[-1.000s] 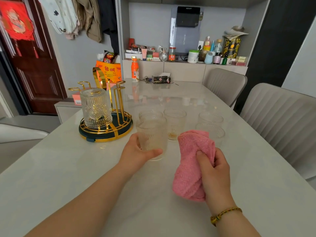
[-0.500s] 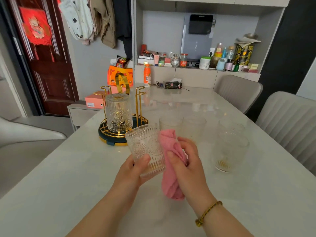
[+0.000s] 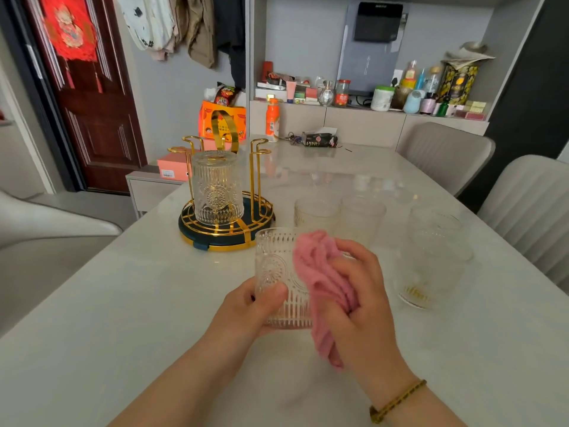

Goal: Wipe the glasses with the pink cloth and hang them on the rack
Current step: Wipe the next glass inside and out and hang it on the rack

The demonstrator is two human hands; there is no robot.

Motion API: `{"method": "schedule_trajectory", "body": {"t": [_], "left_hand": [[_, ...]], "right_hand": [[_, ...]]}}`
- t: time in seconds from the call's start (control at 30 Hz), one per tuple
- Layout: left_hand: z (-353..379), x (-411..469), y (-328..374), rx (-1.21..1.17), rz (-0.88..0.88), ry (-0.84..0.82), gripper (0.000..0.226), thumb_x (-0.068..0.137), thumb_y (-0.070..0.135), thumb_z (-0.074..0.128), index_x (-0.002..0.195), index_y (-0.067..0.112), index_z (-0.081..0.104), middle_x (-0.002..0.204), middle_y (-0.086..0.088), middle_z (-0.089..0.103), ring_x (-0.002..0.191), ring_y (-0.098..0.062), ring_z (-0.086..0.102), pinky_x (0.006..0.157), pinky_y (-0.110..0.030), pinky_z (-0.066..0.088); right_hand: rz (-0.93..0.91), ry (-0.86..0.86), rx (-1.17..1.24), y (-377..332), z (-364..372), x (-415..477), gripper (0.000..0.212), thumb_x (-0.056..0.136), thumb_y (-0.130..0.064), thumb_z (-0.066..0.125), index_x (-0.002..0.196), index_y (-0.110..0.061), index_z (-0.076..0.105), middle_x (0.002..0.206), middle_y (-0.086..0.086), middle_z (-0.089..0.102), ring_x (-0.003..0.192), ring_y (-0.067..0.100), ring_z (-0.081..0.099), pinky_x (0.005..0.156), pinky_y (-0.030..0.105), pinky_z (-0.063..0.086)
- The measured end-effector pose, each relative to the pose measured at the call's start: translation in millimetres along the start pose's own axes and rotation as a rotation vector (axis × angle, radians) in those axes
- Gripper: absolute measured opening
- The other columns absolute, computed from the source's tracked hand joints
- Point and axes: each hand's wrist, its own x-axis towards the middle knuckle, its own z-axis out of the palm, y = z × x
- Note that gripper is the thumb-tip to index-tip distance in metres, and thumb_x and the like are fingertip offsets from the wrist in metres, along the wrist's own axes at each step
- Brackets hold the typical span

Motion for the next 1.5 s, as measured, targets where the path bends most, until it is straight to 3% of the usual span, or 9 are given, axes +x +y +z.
{"method": "schedule_trajectory", "body": {"t": [0.17,0.43,0.57,0.7,0.93,1.07,1.2,1.4,1.5], "left_hand": [[2.5,-3.2,1.1,-0.122,-0.018,-0.020,0.045,0.065,0.039,0.051,0.099,0.013,0.063,0.088,-0.002,0.075,0.081,-0.015,0.071,0.067,-0.025,0.057],[-3.2,-3.7,3.2,-0.038,0.015,0.047,0.064,0.049,0.049,0.065,0.101,0.010,0.065,0.089,-0.005,0.074,0.083,-0.017,0.070,0.075,-0.031,0.057],[1.5,-7.4,0.8,0.005,-0.010,-0.002,0.066,0.042,0.053,0.063,0.097,0.017,0.065,0.091,-0.003,0.074,0.087,-0.020,0.070,0.079,-0.036,0.056],[2.4,-9.2,2.9,-0.199,-0.041,-0.054,0.067,0.045,0.048,0.063,0.101,0.011,0.064,0.094,-0.007,0.074,0.085,-0.020,0.071,0.066,-0.027,0.058],[0.7,-5.6,2.2,-0.087,-0.010,0.082,0.056,0.057,0.042,0.066,0.103,0.011,0.065,0.089,-0.004,0.074,0.082,-0.016,0.070,0.075,-0.030,0.057],[7.5,-8.8,-0.8,-0.008,-0.029,0.057,0.059,0.039,0.050,0.066,0.090,0.022,0.065,0.085,0.001,0.075,0.081,-0.016,0.070,0.078,-0.034,0.055],[5.3,-8.4,2.3,-0.126,-0.045,0.020,0.040,0.061,0.034,0.070,0.096,0.016,0.064,0.089,-0.002,0.075,0.083,-0.016,0.070,0.073,-0.028,0.058],[0.6,-7.3,5.4,-0.127,-0.006,0.082,0.061,0.057,0.051,0.074,0.102,0.012,0.065,0.091,-0.005,0.074,0.085,-0.017,0.070,0.076,-0.029,0.057],[2.8,-9.1,2.0,-0.077,-0.008,0.041,0.066,0.044,0.052,0.065,0.098,0.015,0.066,0.090,-0.005,0.074,0.084,-0.019,0.070,0.076,-0.032,0.057]], "right_hand": [[0.360,0.044,0.289,8.6,-5.5,0.2,0.017,0.082,-0.014,0.063,0.082,-0.030,0.057,0.089,-0.005,0.061,0.074,-0.002,0.056,0.064,0.007,0.043],[-0.085,0.002,-0.063,-1.7,6.0,-10.7,0.020,0.064,-0.022,0.051,0.080,-0.034,0.052,0.112,-0.037,0.038,0.094,-0.023,0.044,0.070,-0.006,0.035],[0.138,0.145,0.139,-2.0,-2.3,-4.5,0.015,0.067,-0.036,0.056,0.077,-0.048,0.058,0.100,-0.022,0.055,0.095,-0.014,0.051,0.077,0.001,0.039],[0.406,0.083,0.301,9.0,-5.5,-2.4,0.017,0.082,-0.011,0.061,0.072,-0.024,0.060,0.067,-0.015,0.062,0.061,-0.001,0.053,0.057,0.010,0.044],[-0.101,-0.008,-0.104,0.4,3.1,-8.4,0.017,0.063,-0.022,0.052,0.079,-0.029,0.053,0.108,-0.012,0.046,0.096,-0.019,0.044,0.074,-0.002,0.037],[0.052,0.141,0.029,2.9,-8.6,0.6,0.008,0.065,-0.030,0.054,0.072,-0.033,0.052,0.103,-0.015,0.049,0.093,-0.017,0.047,0.077,0.000,0.037],[0.312,0.092,0.153,11.9,-6.3,0.3,0.015,0.078,-0.019,0.063,0.070,-0.030,0.057,0.082,-0.004,0.057,0.069,-0.003,0.052,0.062,0.008,0.042],[-0.090,-0.030,-0.119,1.4,1.6,-5.7,0.016,0.062,-0.022,0.050,0.077,-0.027,0.050,0.107,-0.012,0.045,0.097,-0.016,0.044,0.077,0.000,0.036],[-0.110,0.035,-0.112,-2.9,-5.5,-0.6,0.015,0.065,-0.022,0.049,0.079,-0.028,0.053,0.107,-0.014,0.045,0.097,-0.018,0.043,0.077,-0.002,0.036]]}}
